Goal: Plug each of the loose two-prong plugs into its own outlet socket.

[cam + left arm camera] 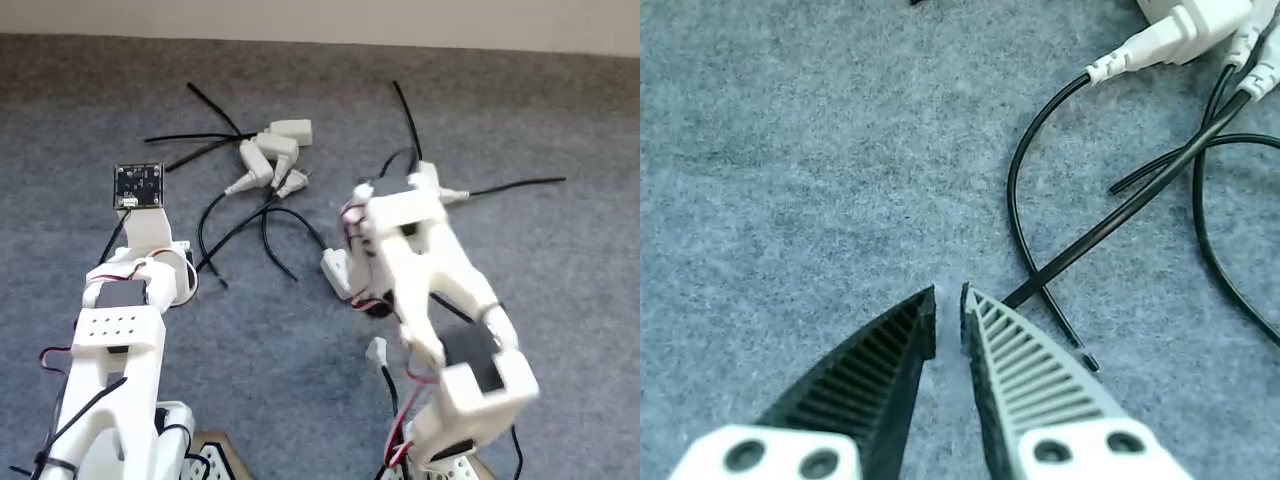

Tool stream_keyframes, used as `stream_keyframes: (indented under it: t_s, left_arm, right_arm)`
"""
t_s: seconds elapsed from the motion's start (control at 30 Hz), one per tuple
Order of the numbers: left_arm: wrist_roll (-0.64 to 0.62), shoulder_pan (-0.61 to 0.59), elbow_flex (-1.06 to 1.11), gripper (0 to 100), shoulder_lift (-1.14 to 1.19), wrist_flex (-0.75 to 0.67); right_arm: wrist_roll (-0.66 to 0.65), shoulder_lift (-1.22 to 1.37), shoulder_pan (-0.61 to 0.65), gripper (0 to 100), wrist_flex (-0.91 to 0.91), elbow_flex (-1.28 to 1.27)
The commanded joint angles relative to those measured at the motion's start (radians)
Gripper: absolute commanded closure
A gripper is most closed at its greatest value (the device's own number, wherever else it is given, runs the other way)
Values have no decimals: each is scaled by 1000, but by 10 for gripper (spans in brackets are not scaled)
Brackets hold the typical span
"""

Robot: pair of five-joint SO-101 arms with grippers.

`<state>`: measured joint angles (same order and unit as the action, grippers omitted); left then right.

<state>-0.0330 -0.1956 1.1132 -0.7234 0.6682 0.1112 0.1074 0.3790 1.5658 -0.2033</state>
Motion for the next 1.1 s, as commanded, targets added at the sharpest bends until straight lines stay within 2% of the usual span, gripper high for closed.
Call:
stream_keyframes:
  t_s: [0.0,0.13,0.23,0.37,0.47,0.6,0.73,0.87,0.93,1.07]
  left_arm:
    - [-8,-1,-7,937,-15,2]
    - [-8,-1,-7,937,-15,2]
    - [-8,-1,-7,937,-15,2]
    - [-8,-1,-7,937,-15,2]
    - [-8,1,-7,937,-15,2]
    - [-8,1,-7,937,-15,2]
    - [-8,1,-5,937,-15,2]
    - [-8,1,-5,937,-15,2]
    - [-8,1,-5,937,-15,2]
    - [-8,2,38,937,-15,-75]
  right_arm:
    - [-5,-263,-67,991,28,85]
    - [-8,-489,-71,991,24,59]
    - [-14,-550,-68,981,24,-22]
    - [-6,-550,-64,860,15,-214]
    - [-6,-553,-1,778,-36,-334]
    - [-6,-552,133,767,-199,-464]
    - [-3,-552,209,767,-463,-641]
    - [187,-552,217,767,-676,-791]
    - [258,-552,217,767,-714,-828]
    - [238,-552,222,767,-714,-828]
